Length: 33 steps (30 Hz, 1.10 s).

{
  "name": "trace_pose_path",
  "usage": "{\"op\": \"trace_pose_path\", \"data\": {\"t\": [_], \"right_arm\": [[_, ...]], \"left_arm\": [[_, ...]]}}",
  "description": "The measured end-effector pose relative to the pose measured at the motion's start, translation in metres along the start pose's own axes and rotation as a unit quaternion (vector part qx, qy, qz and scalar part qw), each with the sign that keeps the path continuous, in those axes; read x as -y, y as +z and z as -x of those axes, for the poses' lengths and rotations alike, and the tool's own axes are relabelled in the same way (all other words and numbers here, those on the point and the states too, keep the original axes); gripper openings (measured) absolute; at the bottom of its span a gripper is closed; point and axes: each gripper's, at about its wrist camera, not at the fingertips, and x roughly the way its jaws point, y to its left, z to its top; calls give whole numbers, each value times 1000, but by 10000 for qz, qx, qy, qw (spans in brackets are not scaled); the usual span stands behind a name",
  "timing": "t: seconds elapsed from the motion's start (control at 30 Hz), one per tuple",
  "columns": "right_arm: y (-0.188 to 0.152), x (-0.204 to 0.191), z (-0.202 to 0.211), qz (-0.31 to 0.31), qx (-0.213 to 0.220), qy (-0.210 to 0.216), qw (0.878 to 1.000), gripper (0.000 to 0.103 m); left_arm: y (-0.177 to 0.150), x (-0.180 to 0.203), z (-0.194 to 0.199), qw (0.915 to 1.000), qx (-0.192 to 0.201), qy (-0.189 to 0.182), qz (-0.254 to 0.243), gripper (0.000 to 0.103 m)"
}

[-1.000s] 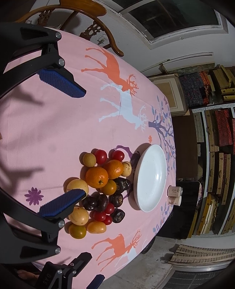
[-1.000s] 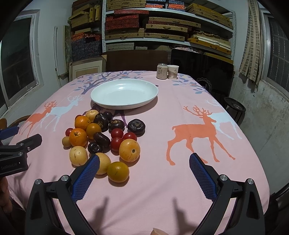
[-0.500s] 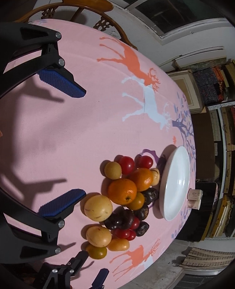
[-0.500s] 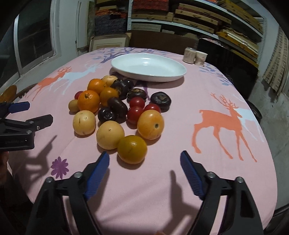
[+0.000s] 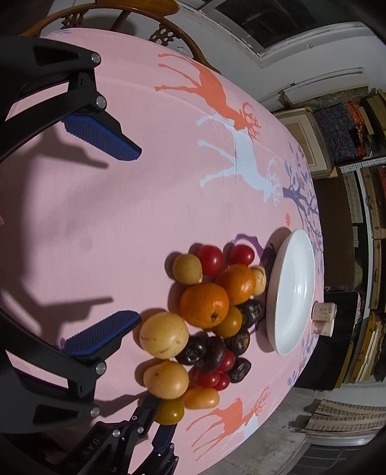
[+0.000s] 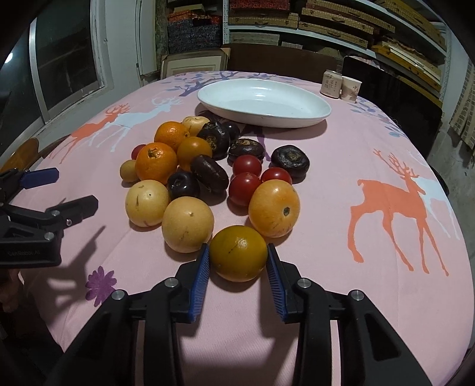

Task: Organize fruits
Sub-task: 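Grasp the round yellow-orange fruit with the right tool, then grasp the pale yellow pear-like fruit with the left tool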

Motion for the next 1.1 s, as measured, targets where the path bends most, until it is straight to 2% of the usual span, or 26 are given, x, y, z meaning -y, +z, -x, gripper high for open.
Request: {"op": "trace_pose_path", "data": {"t": [0.17,0.33,0.47,0.5,0.53,0.57,0.6,0.7,0.73,0.8,0.93,1.1], "right_arm": [[-2,18,16,-237,295,-74,9993,38],[-9,34,21,-440,293,-112,9985,38],[-13,39,20,-485,264,-68,9985,38],[-14,41,21,-497,271,-60,9984,38],[-15,42,21,-512,269,-51,9983,38],[-15,43,21,-538,262,-42,9982,38],[-15,46,21,-581,251,-23,9980,38],[-16,51,19,-689,210,19,9974,38],[-16,52,19,-718,198,33,9972,38],[-16,51,18,-730,197,32,9971,38],[-16,53,19,-704,215,39,9973,38],[-16,55,20,-741,234,13,9970,38]], "left_arm": [[1,29,-3,9993,56,-205,-300,99],[3,57,-13,9978,-46,-481,-449,99],[5,65,-24,9985,8,-377,-398,99],[4,64,-25,9989,28,-337,-333,96],[4,61,-26,9992,32,-327,-246,85],[5,59,-28,9990,-3,-412,-185,79],[5,55,-30,9978,-80,-651,-81,69],[4,55,-29,9972,6,-739,-67,63],[3,58,-29,9972,30,-743,-123,56],[3,60,-27,9944,127,-1037,-176,41],[5,57,-28,9918,206,-1253,-110,41],[1,59,-22,9906,293,-1323,-195,40]]}}
